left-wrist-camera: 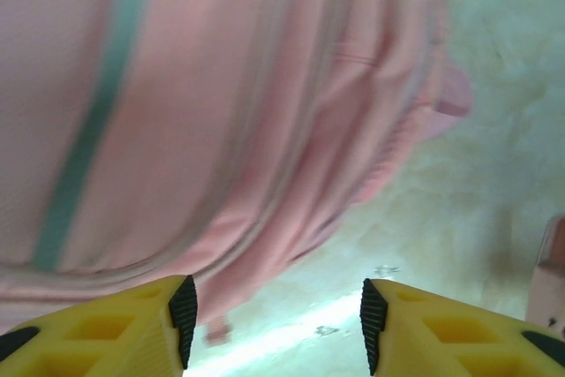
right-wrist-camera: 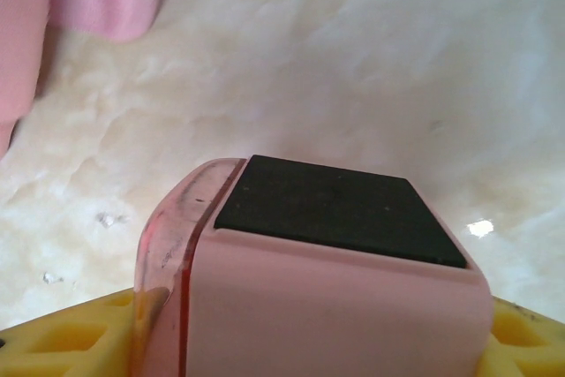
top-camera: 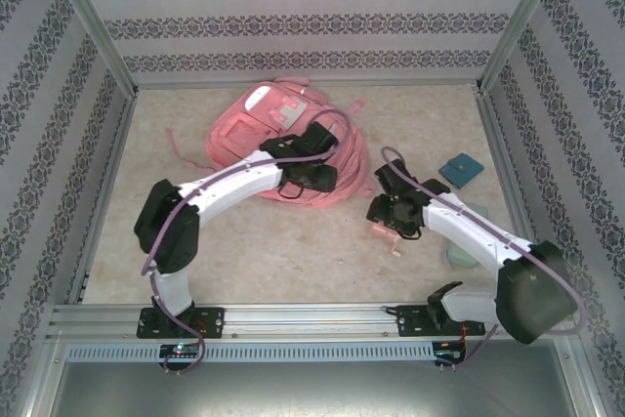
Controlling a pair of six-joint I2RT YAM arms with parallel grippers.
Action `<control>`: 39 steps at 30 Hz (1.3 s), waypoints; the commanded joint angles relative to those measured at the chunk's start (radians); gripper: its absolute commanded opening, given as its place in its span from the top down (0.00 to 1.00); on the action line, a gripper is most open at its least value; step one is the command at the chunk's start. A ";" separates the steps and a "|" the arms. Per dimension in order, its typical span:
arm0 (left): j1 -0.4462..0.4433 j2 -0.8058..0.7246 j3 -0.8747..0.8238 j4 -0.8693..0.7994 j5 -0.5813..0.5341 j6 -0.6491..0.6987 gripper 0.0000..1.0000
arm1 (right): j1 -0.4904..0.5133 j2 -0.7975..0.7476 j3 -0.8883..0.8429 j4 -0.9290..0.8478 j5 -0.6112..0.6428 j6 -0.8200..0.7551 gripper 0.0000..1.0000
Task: Pack the student bag
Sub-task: Pick up the loose stationery at the center of the table, then open the student bag at the top-center of the table.
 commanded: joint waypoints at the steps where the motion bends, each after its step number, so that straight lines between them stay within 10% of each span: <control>1: -0.049 0.081 0.103 -0.111 -0.095 0.133 0.50 | -0.047 -0.061 -0.022 0.001 -0.038 -0.068 0.57; 18: -0.059 0.405 0.495 -0.245 -0.205 0.238 0.55 | -0.081 -0.196 -0.133 0.034 -0.083 -0.026 0.57; 39: -0.010 0.470 0.596 -0.344 -0.397 0.335 0.55 | -0.081 -0.221 -0.142 0.056 -0.100 -0.001 0.57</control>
